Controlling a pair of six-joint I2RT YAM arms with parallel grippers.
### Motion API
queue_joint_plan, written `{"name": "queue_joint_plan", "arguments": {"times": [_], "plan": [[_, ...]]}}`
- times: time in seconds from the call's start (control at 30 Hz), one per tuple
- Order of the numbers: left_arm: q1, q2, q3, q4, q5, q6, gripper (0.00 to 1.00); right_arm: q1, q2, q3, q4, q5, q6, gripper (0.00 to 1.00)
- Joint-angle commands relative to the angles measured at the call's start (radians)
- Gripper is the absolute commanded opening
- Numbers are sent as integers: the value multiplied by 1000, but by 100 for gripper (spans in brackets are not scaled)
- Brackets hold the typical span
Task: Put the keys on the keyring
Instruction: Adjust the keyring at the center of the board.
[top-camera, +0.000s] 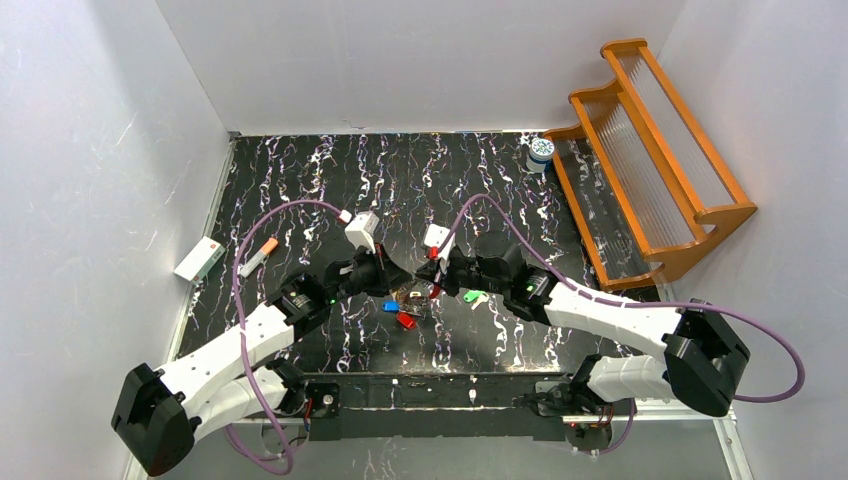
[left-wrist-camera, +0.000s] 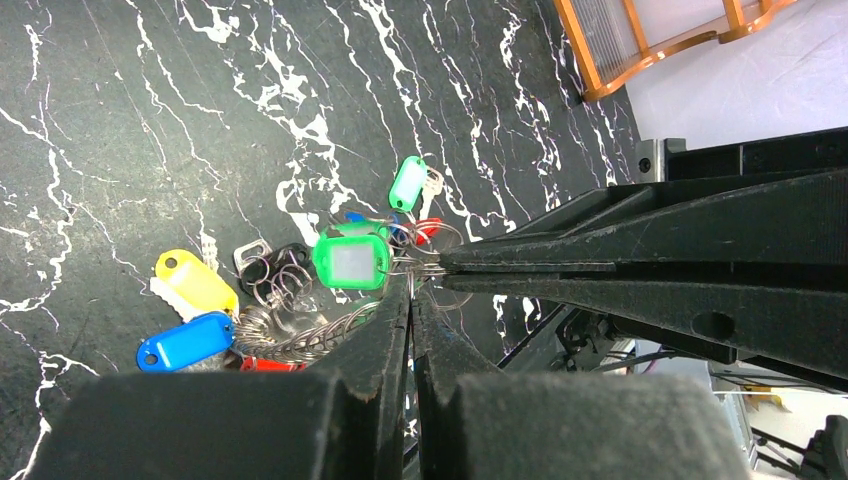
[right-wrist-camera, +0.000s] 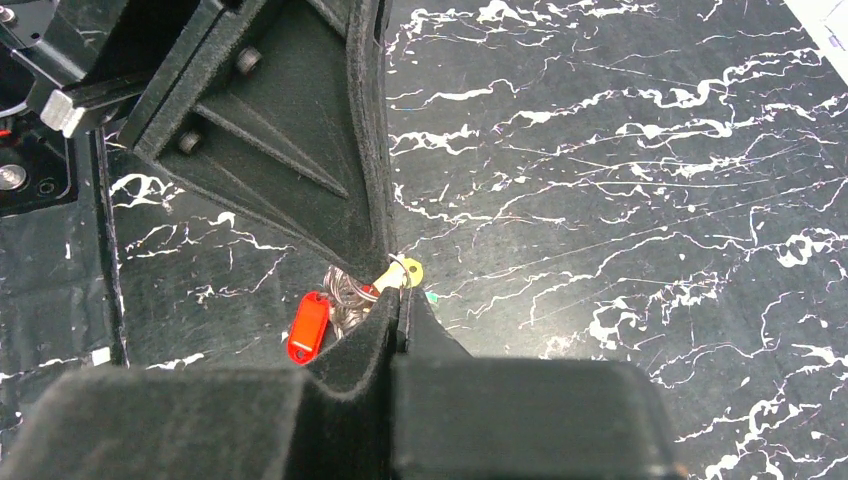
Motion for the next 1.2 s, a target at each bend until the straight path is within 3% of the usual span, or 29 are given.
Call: {"name": "queue_joint_plan", "arguments": {"times": [0.0, 0.73, 1.17], "plan": [[2, 0, 43, 27, 21, 12, 0, -2, -18, 45, 2, 5, -2, 1], [2, -24, -19, 54, -4, -18, 0, -97, -104, -48, 94, -88, 101, 1], [2, -69, -118, 194, 72, 116, 0, -136, -106, -60, 114, -133, 162, 1]]}}
